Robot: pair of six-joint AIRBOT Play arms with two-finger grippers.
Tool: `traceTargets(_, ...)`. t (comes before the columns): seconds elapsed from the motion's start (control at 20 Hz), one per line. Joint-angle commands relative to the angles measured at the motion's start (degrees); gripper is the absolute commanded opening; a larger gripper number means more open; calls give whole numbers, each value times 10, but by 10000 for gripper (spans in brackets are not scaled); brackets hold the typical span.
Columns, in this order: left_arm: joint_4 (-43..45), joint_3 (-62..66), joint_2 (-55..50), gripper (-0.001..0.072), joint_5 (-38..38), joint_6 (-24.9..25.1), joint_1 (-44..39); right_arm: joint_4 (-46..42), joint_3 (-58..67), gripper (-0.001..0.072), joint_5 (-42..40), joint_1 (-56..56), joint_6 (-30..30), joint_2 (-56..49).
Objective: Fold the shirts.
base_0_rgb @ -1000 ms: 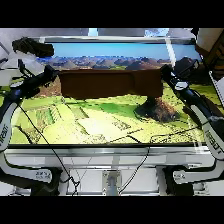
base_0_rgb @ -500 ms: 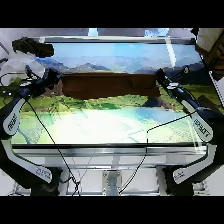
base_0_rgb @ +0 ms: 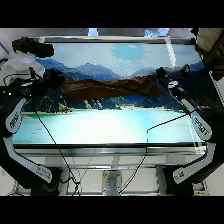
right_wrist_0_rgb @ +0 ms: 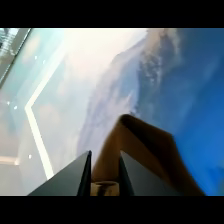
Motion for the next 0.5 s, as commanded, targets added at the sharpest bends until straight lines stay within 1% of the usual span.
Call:
traceTargets(0.0,-12,25,0,283,-43,0,1,-12,39,234,30,0,0,5)
traceTargets(0.1,-12,61,0,282,-85,15,1,-49,68,233,65,0,-2,16)
traceTargets(0.25,-12,154,0,281,-189,42,1,-171,106,234,112,0,-2,57)
traceTargets(0.3,-11,193,0,277,-230,43,0,-216,113,251,117,0,-2,80)
traceTargets(0.35,-7,230,0,250,-267,43,0,-256,116,293,119,0,-2,105)
traceTargets(0.4,-2,269,0,196,-305,43,-2,-299,117,294,120,0,-2,134)
traceTargets(0.45,8,305,1,163,-332,40,-4,-342,117,299,123,-1,-2,162)
